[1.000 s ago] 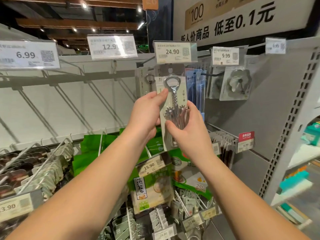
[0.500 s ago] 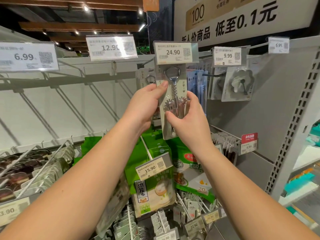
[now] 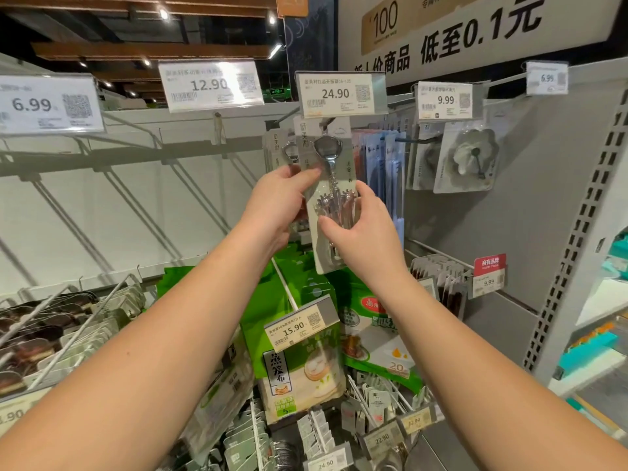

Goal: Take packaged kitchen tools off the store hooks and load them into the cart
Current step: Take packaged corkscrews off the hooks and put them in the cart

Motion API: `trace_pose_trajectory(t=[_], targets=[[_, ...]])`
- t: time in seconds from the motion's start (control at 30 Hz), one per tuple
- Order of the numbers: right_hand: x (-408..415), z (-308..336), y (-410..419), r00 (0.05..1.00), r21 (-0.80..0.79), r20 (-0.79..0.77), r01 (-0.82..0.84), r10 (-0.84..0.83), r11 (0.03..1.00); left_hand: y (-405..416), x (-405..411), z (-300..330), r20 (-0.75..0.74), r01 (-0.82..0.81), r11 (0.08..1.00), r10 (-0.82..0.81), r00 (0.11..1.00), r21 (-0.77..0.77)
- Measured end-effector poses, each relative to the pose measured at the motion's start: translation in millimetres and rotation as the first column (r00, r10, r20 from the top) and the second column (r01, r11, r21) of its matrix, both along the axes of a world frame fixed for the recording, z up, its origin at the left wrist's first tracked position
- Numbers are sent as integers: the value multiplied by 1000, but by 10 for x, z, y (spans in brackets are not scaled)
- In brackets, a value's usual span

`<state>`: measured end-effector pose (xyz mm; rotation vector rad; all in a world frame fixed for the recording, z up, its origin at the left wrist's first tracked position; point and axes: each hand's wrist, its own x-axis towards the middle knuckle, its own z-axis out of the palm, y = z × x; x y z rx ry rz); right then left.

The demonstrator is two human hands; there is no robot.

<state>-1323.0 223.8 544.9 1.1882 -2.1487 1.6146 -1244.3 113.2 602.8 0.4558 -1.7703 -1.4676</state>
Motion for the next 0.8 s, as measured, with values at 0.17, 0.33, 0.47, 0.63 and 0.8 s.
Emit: trace_pose_trajectory(t=[0.17, 0.33, 0.47, 0.63, 0.8], targets=[[-114, 5, -268, 999, 37, 0, 40, -40, 999, -139, -70, -18, -22, -110, 993, 111, 994, 36], [-237, 48, -605, 998, 98, 31, 43, -46, 994, -376, -204, -1, 22, -248, 961, 247, 969, 120], [-310, 92, -879, 997, 208, 28, 71, -78, 976, -545, -233, 17, 69, -266, 964, 264, 962, 24], [-389, 132, -1136, 992, 196, 105, 43, -65, 980, -707, -216, 10, 88, -187, 982, 184, 979, 19], [-429, 99, -1288, 992, 201, 96, 59, -79, 978, -752, -233, 14, 85, -163, 985, 158, 984, 60]])
